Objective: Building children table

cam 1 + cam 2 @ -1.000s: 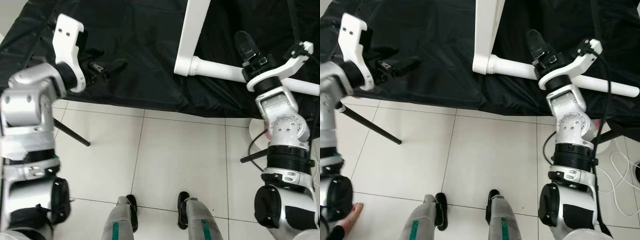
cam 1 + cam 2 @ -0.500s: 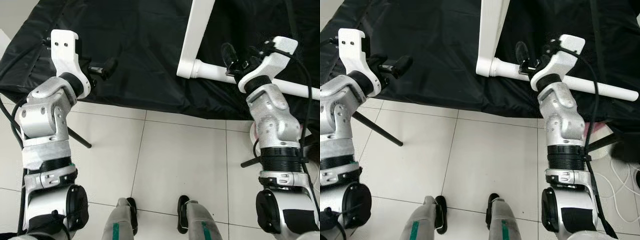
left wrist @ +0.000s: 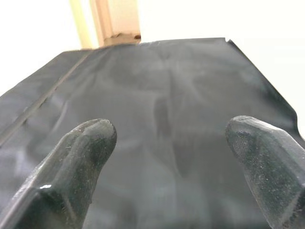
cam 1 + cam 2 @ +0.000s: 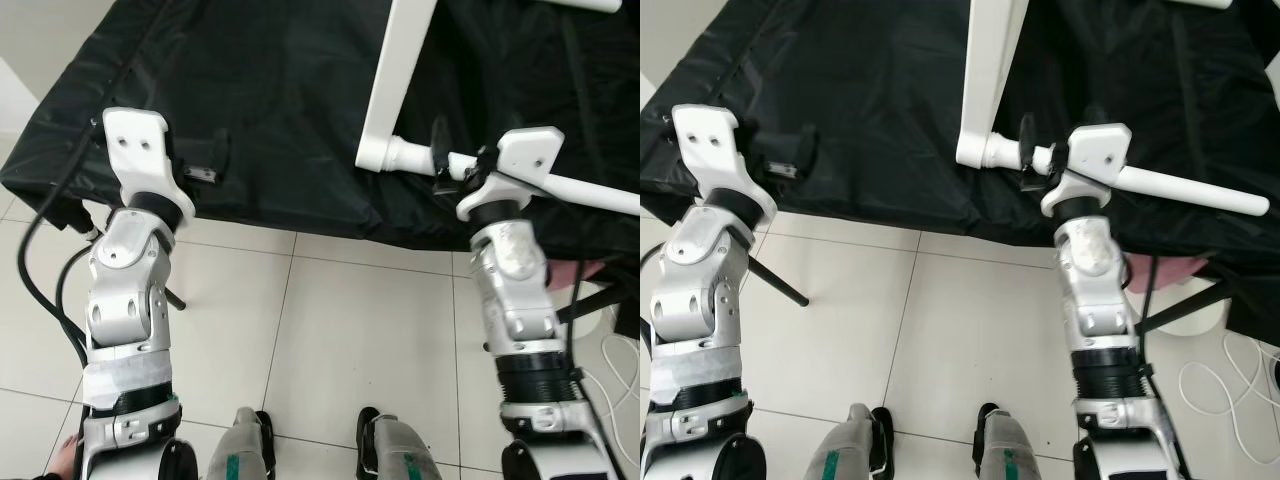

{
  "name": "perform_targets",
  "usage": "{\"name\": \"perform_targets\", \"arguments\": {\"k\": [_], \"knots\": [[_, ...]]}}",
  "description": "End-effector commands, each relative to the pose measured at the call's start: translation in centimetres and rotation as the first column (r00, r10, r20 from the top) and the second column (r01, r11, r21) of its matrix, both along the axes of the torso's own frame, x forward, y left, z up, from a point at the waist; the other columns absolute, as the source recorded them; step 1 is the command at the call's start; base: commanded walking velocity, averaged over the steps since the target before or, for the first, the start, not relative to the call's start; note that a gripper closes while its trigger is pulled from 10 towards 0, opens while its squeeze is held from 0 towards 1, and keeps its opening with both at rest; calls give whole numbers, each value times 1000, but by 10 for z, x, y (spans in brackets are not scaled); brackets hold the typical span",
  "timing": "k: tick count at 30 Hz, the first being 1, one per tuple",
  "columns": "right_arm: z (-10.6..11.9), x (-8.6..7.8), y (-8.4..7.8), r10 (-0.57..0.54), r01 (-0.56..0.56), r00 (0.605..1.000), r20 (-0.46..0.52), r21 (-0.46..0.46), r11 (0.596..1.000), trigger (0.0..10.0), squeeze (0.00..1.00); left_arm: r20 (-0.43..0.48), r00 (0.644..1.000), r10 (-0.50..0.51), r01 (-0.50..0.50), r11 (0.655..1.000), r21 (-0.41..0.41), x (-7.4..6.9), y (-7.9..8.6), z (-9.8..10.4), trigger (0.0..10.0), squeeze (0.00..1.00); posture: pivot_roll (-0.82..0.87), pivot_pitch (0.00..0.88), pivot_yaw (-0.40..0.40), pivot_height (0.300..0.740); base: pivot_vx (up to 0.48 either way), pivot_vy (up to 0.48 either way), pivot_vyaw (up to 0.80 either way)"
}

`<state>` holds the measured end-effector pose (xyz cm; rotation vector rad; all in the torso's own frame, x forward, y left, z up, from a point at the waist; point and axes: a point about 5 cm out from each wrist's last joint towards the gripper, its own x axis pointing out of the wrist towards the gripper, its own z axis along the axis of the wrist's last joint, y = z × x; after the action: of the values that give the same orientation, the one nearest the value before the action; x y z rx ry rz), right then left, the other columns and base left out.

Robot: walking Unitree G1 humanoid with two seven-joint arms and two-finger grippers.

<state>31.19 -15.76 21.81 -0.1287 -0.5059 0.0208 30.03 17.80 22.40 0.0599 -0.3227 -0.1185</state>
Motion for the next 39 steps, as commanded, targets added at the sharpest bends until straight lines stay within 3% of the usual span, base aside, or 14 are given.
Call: {"name": "perform_targets", "arguments": {"k": [1,4,6,10,12,21,27,33,39], "knots": [[-15,-7,13,30,-30,1000,-4,-23,999,10000,0,5,994,111,-111,993,-27,-10,11,-17,10000,0,-50,104,80,740,0,0,0],[-15,-7,13,30,-30,1000,-4,-23,999,10000,0,5,994,111,-111,993,-27,-10,11,-17,10000,0,-50,104,80,740,0,0,0],[-34,-7,18,44,-46,998,-40,-37,998,10000,0,-46,989,138,-139,990,-20,-16,15,-44,10000,0,-67,75,98,740,0,0,0],[-42,-5,19,43,-46,997,-62,-44,998,10000,0,-63,987,150,-151,988,-18,-18,16,-55,10000,0,-73,63,109,740,0,0,0],[-52,0,18,35,-41,995,-92,-57,998,10000,0,-81,984,162,-163,987,-10,-16,17,-65,10000,0,-94,15,117,740,0,0,0],[-53,10,20,39,-43,994,-97,-35,998,10000,0,-44,986,163,-163,987,12,2,15,-56,10000,0,-139,0,168,740,0,0,0],[-45,28,16,30,-35,996,-78,-56,998,10000,0,-34,984,174,-173,984,40,10,29,-52,10000,0,-165,0,250,740,0,0,0],[-42,33,13,25,-30,997,-70,-64,998,10000,0,-29,985,169,-168,984,57,11,31,-51,10000,0,-165,0,231,740,0,0,0],[-52,35,3,1,2,991,-132,16,1000,10000,0,-24,993,119,-116,990,74,14,27,-59,10000,0,-105,0,91,740,0,0,0]]}}
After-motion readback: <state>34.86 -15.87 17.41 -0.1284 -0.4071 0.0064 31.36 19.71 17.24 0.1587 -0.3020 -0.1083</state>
